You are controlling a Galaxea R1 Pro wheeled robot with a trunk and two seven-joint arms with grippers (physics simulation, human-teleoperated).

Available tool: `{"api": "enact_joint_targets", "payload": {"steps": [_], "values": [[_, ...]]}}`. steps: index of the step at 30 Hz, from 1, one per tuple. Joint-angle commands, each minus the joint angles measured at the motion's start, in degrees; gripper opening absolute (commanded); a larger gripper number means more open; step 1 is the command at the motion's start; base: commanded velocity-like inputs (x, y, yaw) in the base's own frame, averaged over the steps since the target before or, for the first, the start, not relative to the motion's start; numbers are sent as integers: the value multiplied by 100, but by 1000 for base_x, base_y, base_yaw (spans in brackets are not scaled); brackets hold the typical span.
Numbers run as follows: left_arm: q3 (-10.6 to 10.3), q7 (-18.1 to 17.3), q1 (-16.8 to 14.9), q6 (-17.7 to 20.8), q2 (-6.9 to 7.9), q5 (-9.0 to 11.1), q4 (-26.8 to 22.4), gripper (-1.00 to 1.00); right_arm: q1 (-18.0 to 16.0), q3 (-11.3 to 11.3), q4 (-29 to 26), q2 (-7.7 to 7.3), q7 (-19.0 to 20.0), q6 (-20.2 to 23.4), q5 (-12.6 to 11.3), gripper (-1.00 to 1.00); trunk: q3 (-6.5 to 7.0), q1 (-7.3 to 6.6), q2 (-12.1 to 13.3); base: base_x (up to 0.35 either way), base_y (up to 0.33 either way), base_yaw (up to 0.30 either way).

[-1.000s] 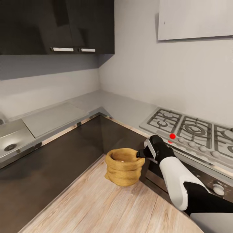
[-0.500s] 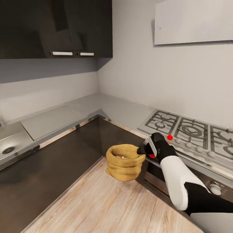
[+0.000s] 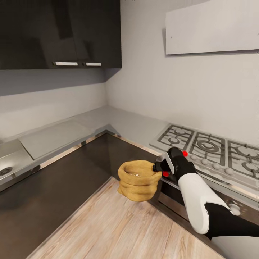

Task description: In the kitchen, take the popcorn bag from the countertop, put it into the microwave, and heat it until the popcorn is cooked so the cooked popcorn ends up inside the bag.

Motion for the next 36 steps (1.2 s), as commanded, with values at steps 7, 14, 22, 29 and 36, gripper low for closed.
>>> {"api": "enact_joint_targets", "payload": {"steps": [7, 14, 22, 29, 36], "values": [[6, 1, 1, -9, -1, 36, -7, 100, -4, -41, -7, 8, 52, 17, 54, -100, 59, 1, -3, 0, 0, -77], [6, 1, -1, -9, -1, 33, -7, 100, -4, -41, -11, 6, 55, 17, 59, -100, 122, 1, -3, 0, 0, -99], [6, 1, 0, -9, -9, 34, -7, 100, -4, -31, -23, -330, 70, 17, 60, -100, 134, 1, -3, 0, 0, -19], [9, -2, -1, -9, -10, 27, -7, 100, -4, -17, -24, -352, 74, 17, 63, -100, 134, 1, -3, -12, 0, 0], [15, 0, 1, -9, -10, 27, -7, 100, -4, -6, -24, -352, 70, 17, 63, -100, 134, 1, -3, -318, 0, 0]]}}
